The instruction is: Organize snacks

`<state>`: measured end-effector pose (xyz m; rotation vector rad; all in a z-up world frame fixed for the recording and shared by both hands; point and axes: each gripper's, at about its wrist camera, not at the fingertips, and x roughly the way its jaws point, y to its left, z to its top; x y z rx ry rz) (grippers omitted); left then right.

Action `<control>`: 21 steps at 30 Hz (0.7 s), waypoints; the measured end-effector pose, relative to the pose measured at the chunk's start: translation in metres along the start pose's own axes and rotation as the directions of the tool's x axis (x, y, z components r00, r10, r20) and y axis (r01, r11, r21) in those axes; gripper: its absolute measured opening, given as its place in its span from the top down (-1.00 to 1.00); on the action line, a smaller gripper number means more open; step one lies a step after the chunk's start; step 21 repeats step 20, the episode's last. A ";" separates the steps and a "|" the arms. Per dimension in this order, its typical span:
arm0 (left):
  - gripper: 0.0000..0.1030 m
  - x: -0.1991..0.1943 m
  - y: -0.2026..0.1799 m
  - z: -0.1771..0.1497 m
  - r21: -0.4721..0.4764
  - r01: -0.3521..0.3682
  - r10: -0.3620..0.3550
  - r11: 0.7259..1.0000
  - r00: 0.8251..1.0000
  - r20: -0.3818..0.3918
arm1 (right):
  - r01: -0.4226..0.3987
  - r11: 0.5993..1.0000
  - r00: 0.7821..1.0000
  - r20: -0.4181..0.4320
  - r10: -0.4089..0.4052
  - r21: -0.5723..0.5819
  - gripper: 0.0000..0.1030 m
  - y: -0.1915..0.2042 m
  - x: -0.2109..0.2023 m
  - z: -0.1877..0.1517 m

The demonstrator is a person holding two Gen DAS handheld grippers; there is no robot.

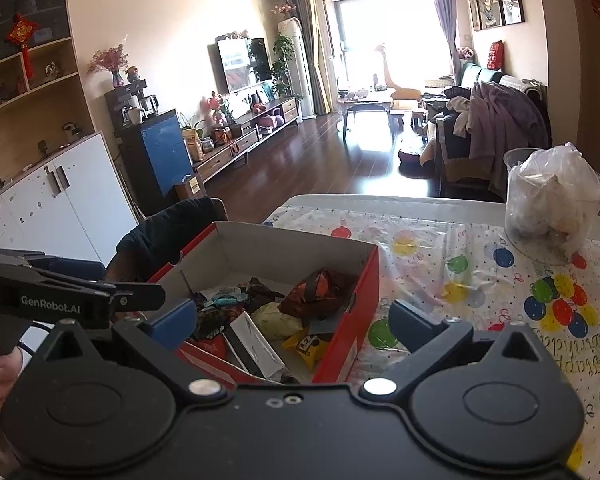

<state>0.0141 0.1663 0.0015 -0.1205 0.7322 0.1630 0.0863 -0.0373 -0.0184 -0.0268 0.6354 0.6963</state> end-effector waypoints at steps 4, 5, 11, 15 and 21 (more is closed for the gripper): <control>-0.97 0.001 0.001 -0.003 0.001 -0.002 0.002 1.000 1.000 -0.006 | 0.004 1.000 1.000 -0.004 -0.004 0.008 -1.00 -0.001 0.001 -0.001; -0.97 0.001 0.002 -0.003 0.001 -0.003 0.003 1.000 1.000 -0.006 | 0.005 1.000 1.000 -0.005 -0.005 0.011 -1.00 -0.001 0.001 -0.002; -0.97 0.001 0.001 -0.004 0.005 0.004 -0.004 1.000 1.000 -0.011 | 0.012 1.000 1.000 -0.009 -0.012 0.028 -1.00 -0.002 0.000 -0.005; -0.97 0.002 -0.003 -0.004 0.009 0.000 0.000 1.000 1.000 -0.015 | 0.013 0.999 1.000 -0.013 -0.013 0.041 -1.00 -0.006 0.000 -0.008; -0.97 0.003 -0.012 -0.004 0.013 0.002 -0.001 1.000 1.000 -0.023 | 0.009 0.999 1.000 -0.020 -0.008 0.052 -1.00 -0.018 -0.003 -0.010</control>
